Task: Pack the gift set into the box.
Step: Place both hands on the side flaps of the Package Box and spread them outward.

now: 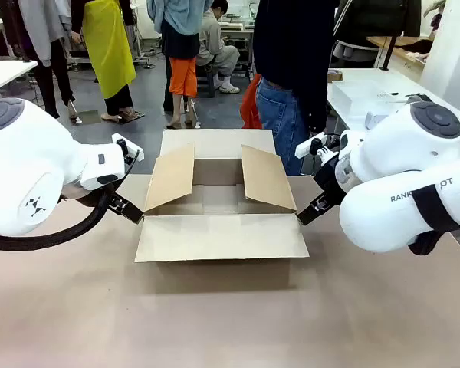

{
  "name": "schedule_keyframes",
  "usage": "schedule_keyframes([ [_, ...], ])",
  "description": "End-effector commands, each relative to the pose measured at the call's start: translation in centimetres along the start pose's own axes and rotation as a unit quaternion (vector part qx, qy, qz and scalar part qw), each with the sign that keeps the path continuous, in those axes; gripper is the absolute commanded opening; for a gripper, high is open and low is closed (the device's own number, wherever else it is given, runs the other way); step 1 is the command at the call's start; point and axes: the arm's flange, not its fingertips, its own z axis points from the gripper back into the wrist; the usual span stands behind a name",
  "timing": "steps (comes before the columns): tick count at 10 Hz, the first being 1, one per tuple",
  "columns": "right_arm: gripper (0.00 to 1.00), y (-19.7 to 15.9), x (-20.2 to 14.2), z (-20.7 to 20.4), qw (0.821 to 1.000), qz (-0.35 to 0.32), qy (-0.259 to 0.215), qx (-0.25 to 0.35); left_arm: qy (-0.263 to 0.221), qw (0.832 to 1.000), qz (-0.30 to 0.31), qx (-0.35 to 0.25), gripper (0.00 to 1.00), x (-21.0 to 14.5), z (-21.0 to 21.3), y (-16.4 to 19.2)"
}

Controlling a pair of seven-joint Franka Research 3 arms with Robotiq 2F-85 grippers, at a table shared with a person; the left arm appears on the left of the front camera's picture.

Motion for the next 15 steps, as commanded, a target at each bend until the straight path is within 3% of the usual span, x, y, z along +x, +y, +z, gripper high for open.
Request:
schedule_keyframes([
  [1, 1.00, 0.00, 0.00, 0.00, 1.000, 0.000, 0.000, 0.000, 0.000, 1.000, 0.000, 0.000, 1.00, 0.02, 0.01, -0.03],
  [15, 1.00, 0.00, 0.00, 0.00, 1.000, 0.000, 0.000, 0.000, 0.000, 1.000, 0.000, 0.000, 1.00, 0.02, 0.01, -0.03],
])
